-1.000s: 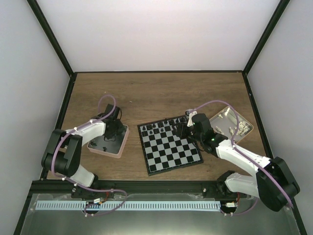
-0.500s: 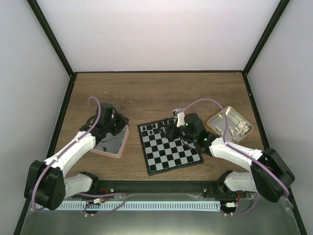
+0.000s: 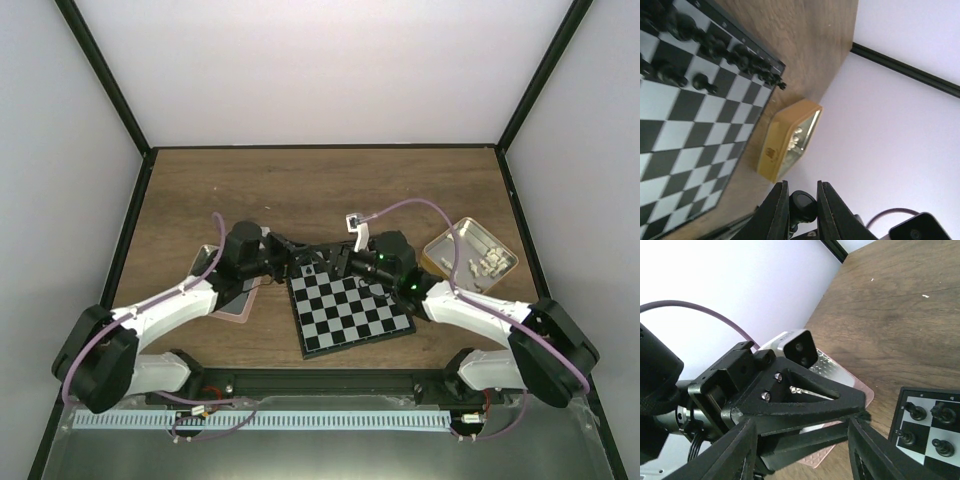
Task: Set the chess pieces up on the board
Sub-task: Place the chess piece on the chessboard.
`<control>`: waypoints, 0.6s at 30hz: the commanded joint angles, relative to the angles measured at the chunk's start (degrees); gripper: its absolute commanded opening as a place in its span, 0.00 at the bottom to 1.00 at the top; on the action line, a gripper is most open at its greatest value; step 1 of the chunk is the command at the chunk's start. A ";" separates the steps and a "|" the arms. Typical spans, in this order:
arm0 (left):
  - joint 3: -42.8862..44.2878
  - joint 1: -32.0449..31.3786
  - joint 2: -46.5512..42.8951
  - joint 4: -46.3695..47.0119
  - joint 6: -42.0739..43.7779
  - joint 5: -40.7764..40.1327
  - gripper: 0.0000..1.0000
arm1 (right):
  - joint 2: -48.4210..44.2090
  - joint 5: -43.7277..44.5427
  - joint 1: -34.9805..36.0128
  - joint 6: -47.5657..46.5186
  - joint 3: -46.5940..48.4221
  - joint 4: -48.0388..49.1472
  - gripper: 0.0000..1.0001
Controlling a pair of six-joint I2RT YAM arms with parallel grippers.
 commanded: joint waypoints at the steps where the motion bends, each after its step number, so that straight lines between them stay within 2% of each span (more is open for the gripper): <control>1: 0.82 -1.25 2.26 9.97 -8.16 1.33 0.10 | 0.32 3.22 1.29 2.33 -0.36 2.72 0.51; 7: -0.63 -2.16 5.11 17.23 -12.67 2.17 0.11 | -1.85 9.01 1.44 3.78 -3.59 0.60 0.49; 18: -1.07 -2.90 6.02 18.97 -14.16 2.50 0.11 | -1.18 9.58 1.44 3.43 -3.70 3.04 0.30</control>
